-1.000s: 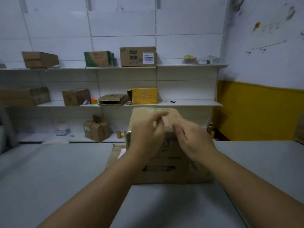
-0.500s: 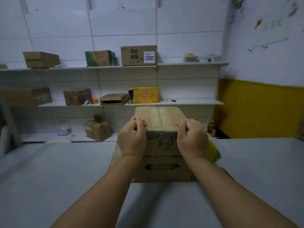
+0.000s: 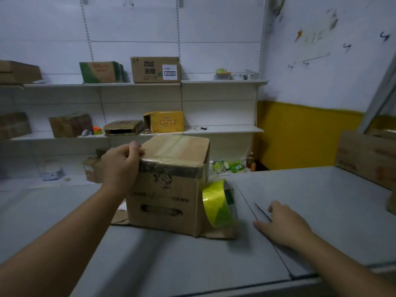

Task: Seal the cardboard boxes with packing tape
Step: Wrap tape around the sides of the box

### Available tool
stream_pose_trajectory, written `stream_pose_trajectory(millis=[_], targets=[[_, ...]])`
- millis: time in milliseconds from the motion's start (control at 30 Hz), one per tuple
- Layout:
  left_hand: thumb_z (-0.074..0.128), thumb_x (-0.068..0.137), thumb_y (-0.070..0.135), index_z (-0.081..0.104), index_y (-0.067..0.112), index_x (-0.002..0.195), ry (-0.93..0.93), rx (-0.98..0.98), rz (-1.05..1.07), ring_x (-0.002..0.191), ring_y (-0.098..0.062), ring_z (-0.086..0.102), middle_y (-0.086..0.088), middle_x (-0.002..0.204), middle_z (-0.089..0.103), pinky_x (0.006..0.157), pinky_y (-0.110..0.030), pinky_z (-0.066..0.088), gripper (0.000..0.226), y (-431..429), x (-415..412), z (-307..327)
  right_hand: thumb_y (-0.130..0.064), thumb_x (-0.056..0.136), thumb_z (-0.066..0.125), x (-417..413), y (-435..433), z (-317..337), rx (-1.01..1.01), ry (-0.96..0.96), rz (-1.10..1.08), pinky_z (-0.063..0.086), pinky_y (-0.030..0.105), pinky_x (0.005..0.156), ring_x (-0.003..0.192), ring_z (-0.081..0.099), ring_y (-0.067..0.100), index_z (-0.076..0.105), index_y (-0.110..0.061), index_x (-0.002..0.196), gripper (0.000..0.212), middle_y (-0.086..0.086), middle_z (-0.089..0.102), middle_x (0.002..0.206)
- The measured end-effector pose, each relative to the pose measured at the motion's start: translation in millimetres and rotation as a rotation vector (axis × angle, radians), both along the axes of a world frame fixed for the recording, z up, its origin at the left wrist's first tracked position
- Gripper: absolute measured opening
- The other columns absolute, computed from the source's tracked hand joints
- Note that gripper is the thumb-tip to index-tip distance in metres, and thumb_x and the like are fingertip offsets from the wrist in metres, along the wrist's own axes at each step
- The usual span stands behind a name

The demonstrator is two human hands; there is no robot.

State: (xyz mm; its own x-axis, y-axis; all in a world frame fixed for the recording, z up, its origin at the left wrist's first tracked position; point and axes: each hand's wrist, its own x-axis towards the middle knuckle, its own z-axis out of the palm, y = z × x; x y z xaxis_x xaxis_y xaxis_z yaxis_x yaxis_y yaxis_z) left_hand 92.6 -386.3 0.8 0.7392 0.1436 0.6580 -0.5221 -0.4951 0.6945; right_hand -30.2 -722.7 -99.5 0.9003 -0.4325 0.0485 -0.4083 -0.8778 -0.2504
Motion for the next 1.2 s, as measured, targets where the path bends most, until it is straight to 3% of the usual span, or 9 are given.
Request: stream_pose_trajectory(millis=[167, 300, 433, 533, 667, 867, 1067, 1133, 1200], targets=[[0.048, 0.094, 0.025, 0.068, 0.016, 0.103, -0.15, 0.222, 0.021, 0.121, -0.015, 0.042, 0.001, 0.122, 0.058, 0.11, -0.056, 0.025, 0.024, -31, -38, 14, -0.055, 0.085, 0.056, -1, 0, -7, 0.013, -0.141, -0.009, 0.04, 0.028, 0.066, 0.088, 0.055, 0.018, 0.049, -0.02, 0.099, 0.039, 0.001, 0.058, 0.102], [0.034, 0.089, 0.048, 0.065, 0.021, 0.111, -0.246, 0.578, -0.224, 0.12, -0.005, 0.045, 0.005, 0.125, 0.06, 0.116, -0.037, 0.014, 0.046, -68, -62, 14, -0.066, 0.081, 0.043, -11, 43, 13, 0.403, -0.726, 0.32, 0.037, 0.011, 0.063, 0.081, 0.054, 0.0, 0.052, -0.035, 0.079, 0.033, -0.014, 0.055, 0.086], [0.028, 0.086, 0.059, 0.064, 0.026, 0.115, -0.292, 0.852, -0.025, 0.113, -0.011, 0.059, 0.007, 0.118, 0.066, 0.097, -0.031, 0.04, 0.057, -85, -52, 5, -0.06, 0.081, 0.055, -6, 86, 25, 0.452, -0.522, 0.643, 0.037, 0.019, 0.069, 0.082, 0.05, -0.005, 0.057, -0.035, 0.087, 0.026, -0.022, 0.052, 0.089], [0.042, 0.088, 0.044, 0.074, 0.02, 0.096, -0.427, 0.723, -0.067, 0.09, -0.014, 0.07, 0.003, 0.095, 0.074, 0.077, -0.027, 0.052, 0.04, -72, -47, 2, -0.053, 0.085, 0.059, -9, 86, 27, 0.554, -0.597, 0.622, 0.039, 0.021, 0.053, 0.056, 0.05, 0.001, 0.058, -0.027, 0.066, 0.032, -0.011, 0.054, 0.06], [0.048, 0.09, 0.029, 0.076, 0.014, 0.089, -0.532, 0.65, -0.151, 0.08, -0.014, 0.071, -0.001, 0.086, 0.074, 0.072, -0.025, 0.056, 0.031, -53, -42, -1, -0.067, 0.081, 0.049, -37, 65, 44, 0.612, -0.631, 0.582, 0.036, 0.014, 0.047, 0.05, 0.049, 0.0, 0.062, -0.023, 0.065, 0.048, -0.011, 0.056, 0.055], [0.048, 0.091, 0.026, 0.075, 0.011, 0.09, -0.533, 0.604, -0.146, 0.083, -0.016, 0.071, -0.003, 0.087, 0.074, 0.068, -0.034, 0.058, 0.031, -51, -35, -6, -0.065, 0.088, 0.028, -49, 62, 39, 0.059, -0.314, 0.343, 0.033, 0.028, 0.05, 0.056, 0.05, 0.01, 0.051, -0.02, 0.063, 0.057, 0.0, 0.052, 0.059], [0.052, 0.09, 0.033, 0.067, 0.014, 0.096, -0.551, 0.506, 0.01, 0.104, -0.027, 0.056, -0.009, 0.102, 0.066, 0.096, -0.039, 0.036, 0.025, -53, -52, -19, -0.049, 0.09, 0.05, -45, 55, 24, 0.507, -0.445, 0.397, 0.046, 0.035, 0.057, 0.06, 0.057, 0.011, 0.063, -0.016, 0.071, 0.04, 0.005, 0.062, 0.065], [0.062, 0.084, 0.032, 0.055, 0.016, 0.088, -0.434, 0.222, -0.051, 0.09, -0.022, 0.053, -0.009, 0.092, 0.058, 0.082, -0.034, 0.041, 0.018, -59, -87, -34, -0.047, 0.089, 0.053, -45, 48, 17, 0.589, -0.48, 0.355, 0.048, 0.03, 0.056, 0.064, 0.06, 0.009, 0.066, -0.018, 0.075, 0.035, 0.003, 0.065, 0.07], [0.07, 0.073, 0.036, 0.051, 0.014, 0.082, 0.014, -0.147, -0.295, 0.074, -0.021, 0.053, -0.005, 0.079, 0.055, 0.065, -0.033, 0.045, 0.03, -79, -123, -50, -0.044, 0.091, 0.051, -43, 43, 15, 0.664, -0.522, 0.339, 0.045, 0.022, 0.053, 0.061, 0.058, 0.006, 0.065, -0.022, 0.072, 0.032, -0.004, 0.064, 0.067]])
